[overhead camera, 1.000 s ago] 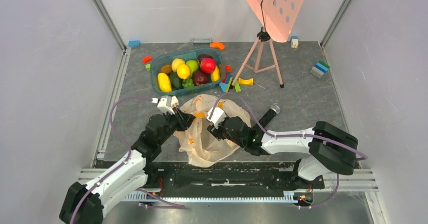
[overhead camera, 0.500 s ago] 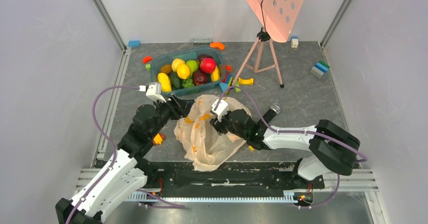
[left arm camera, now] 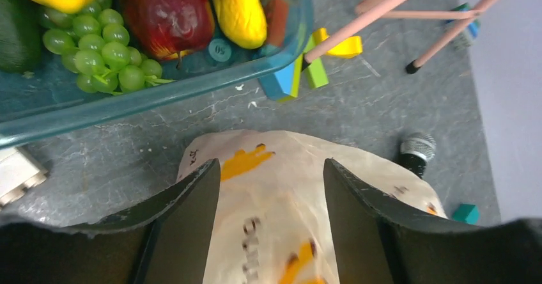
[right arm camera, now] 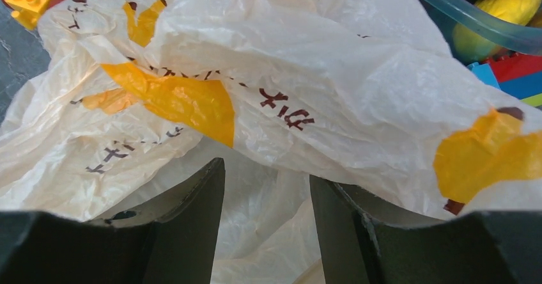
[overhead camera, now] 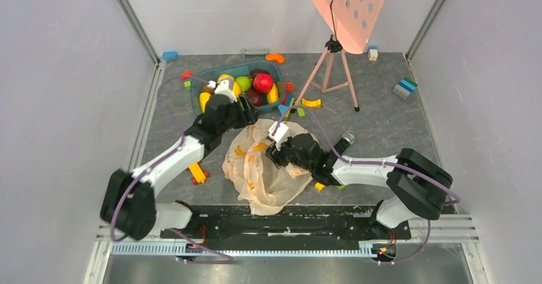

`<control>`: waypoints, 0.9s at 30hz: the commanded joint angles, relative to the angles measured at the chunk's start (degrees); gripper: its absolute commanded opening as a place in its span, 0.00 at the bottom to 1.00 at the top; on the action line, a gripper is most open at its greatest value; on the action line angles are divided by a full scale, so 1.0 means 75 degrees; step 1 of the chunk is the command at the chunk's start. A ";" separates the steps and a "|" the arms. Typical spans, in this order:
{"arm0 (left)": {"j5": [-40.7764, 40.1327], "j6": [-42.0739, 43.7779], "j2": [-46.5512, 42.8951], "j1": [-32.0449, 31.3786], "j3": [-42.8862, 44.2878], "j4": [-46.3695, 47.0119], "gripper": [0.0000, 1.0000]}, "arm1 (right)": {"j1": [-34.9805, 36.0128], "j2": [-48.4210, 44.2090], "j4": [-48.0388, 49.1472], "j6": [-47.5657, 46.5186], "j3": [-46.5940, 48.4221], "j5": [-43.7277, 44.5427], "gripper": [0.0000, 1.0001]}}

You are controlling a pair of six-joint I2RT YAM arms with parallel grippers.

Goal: Take the fake fruits out of the plastic bag

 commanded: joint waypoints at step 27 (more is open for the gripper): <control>0.1385 0.0367 0.2922 0.0148 0.1143 0.0448 0.49 | -0.0565 0.0558 -0.0834 -0.1883 0.1017 -0.0401 0.57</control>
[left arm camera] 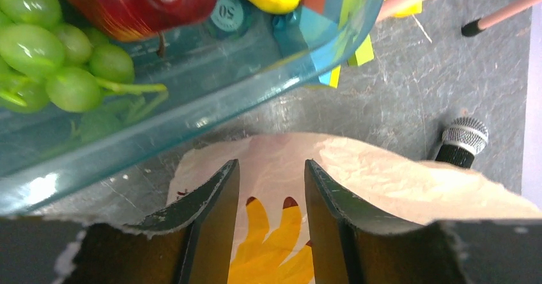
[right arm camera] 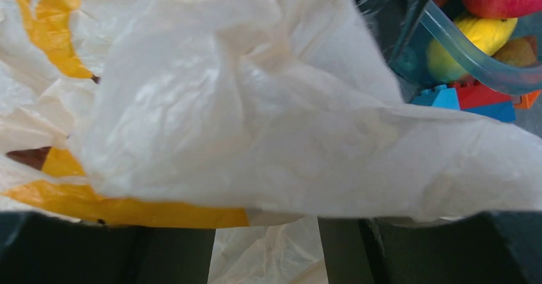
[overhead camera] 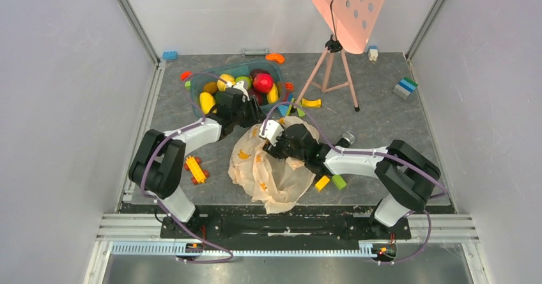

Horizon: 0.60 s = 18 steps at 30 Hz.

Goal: Take the fake fruits out of the plastic bag

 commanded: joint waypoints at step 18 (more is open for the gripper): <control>0.0671 0.0475 0.0722 -0.0291 0.0266 -0.0025 0.48 | -0.0273 0.0490 -0.0497 -0.1629 0.0692 -0.0367 0.58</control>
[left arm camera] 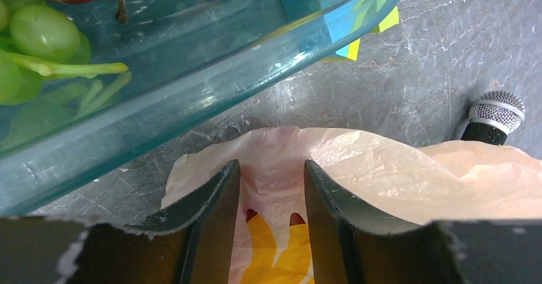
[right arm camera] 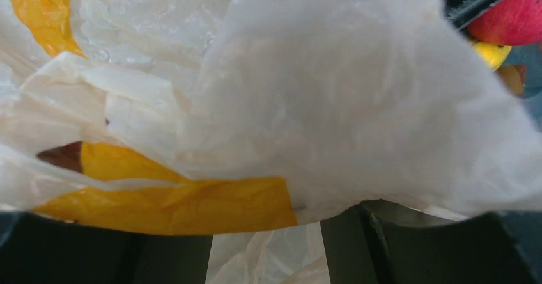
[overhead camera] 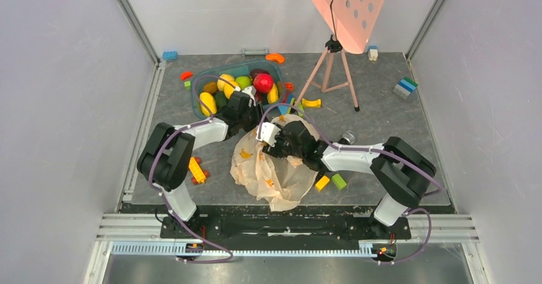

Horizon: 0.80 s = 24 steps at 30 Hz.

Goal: Take the fake fruits out of the plastic bag

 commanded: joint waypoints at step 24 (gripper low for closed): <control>0.1427 0.0462 0.0279 0.0009 0.0198 0.0291 0.16 | -0.0186 0.1689 -0.0935 -0.0993 0.1841 0.1132 0.24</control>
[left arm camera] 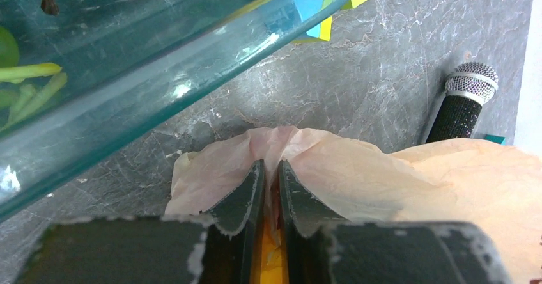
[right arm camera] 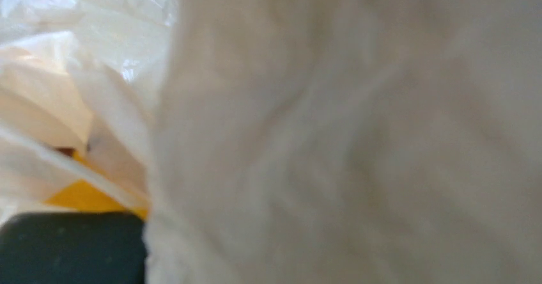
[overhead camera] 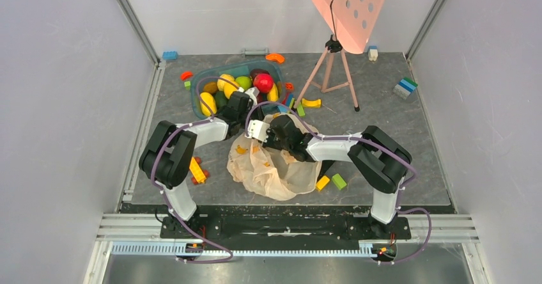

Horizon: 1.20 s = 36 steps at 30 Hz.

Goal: Take the fake fruits out of the plastic bag

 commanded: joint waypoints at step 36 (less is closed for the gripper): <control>-0.0077 0.0345 -0.0102 0.0038 0.0049 0.0031 0.02 | 0.0764 -0.5776 -0.0752 0.2853 -0.3487 -0.0874 0.00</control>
